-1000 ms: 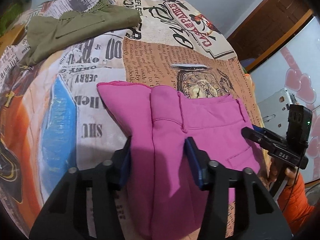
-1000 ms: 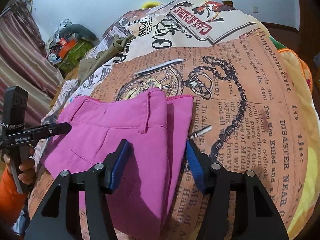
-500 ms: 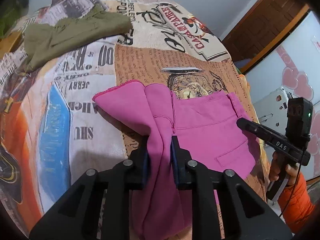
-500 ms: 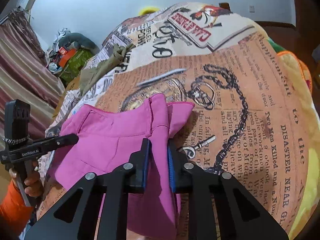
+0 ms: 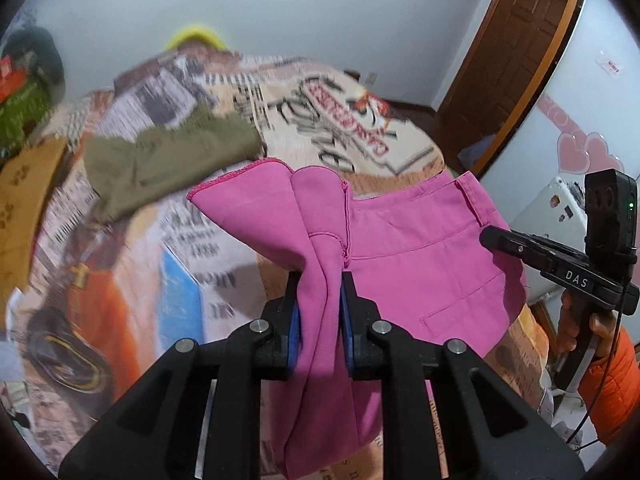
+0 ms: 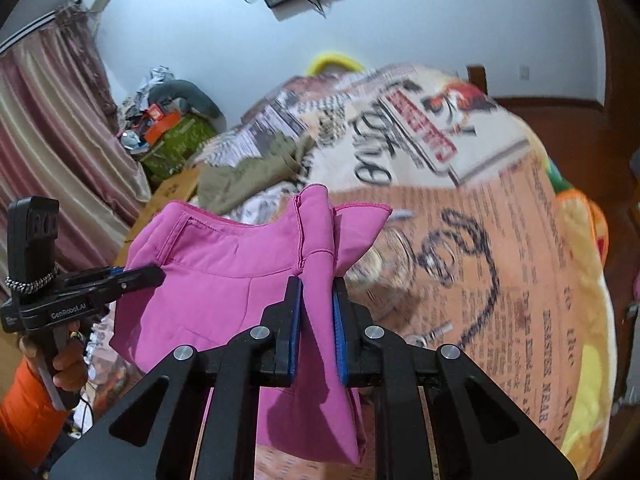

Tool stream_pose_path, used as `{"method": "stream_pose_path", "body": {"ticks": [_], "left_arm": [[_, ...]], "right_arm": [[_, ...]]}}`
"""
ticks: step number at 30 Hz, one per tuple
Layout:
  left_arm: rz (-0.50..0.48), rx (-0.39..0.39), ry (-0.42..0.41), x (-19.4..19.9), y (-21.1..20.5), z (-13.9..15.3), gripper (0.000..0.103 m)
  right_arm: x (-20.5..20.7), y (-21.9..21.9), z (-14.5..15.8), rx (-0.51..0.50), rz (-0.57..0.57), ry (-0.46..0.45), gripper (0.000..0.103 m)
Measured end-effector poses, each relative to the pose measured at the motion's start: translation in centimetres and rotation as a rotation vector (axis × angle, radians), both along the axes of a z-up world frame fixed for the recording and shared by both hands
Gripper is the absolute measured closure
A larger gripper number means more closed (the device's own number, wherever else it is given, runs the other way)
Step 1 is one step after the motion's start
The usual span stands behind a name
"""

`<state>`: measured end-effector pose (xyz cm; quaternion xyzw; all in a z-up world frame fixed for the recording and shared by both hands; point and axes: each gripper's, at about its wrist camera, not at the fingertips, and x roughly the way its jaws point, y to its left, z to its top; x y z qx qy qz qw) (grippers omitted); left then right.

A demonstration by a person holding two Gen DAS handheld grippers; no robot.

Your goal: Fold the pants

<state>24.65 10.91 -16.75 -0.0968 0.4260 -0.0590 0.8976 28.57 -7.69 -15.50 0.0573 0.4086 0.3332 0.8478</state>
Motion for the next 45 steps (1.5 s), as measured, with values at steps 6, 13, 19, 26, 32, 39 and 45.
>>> {"method": "stream_pose_path", "body": {"ticks": [6,13,19,26,32,39,45], "left_arm": [[0.037,0.041,-0.089,-0.2,2.3,4.4,0.086],[0.098,0.070,-0.183,0.1,6.0,8.6,0.086],[0.146,0.097,-0.218,2.0,9.8,9.6,0.086],[0.203,0.115,-0.222,5.7,14.9,8.0,0.086],[0.249,0.066,-0.193,10.1,19.7,5.1,0.086],[0.282,0.067,-0.147,14.7,23.6,0.4,0.086],[0.305,0.023,-0.092,17.6,26.2,-4.2,0.086]], "right_arm": [[0.4,2.8,4.4,0.011,0.035,-0.106,0.090],[1.6,7.2,8.5,0.014,0.086,-0.207,0.090],[3.9,11.4,10.1,0.004,0.121,-0.253,0.090],[7.0,16.6,10.1,-0.008,0.155,-0.269,0.090],[10.8,20.5,8.1,-0.027,0.178,-0.270,0.090],[14.7,24.3,4.3,-0.053,0.191,-0.232,0.091],[17.2,26.8,1.3,-0.091,0.202,-0.218,0.090]]}}
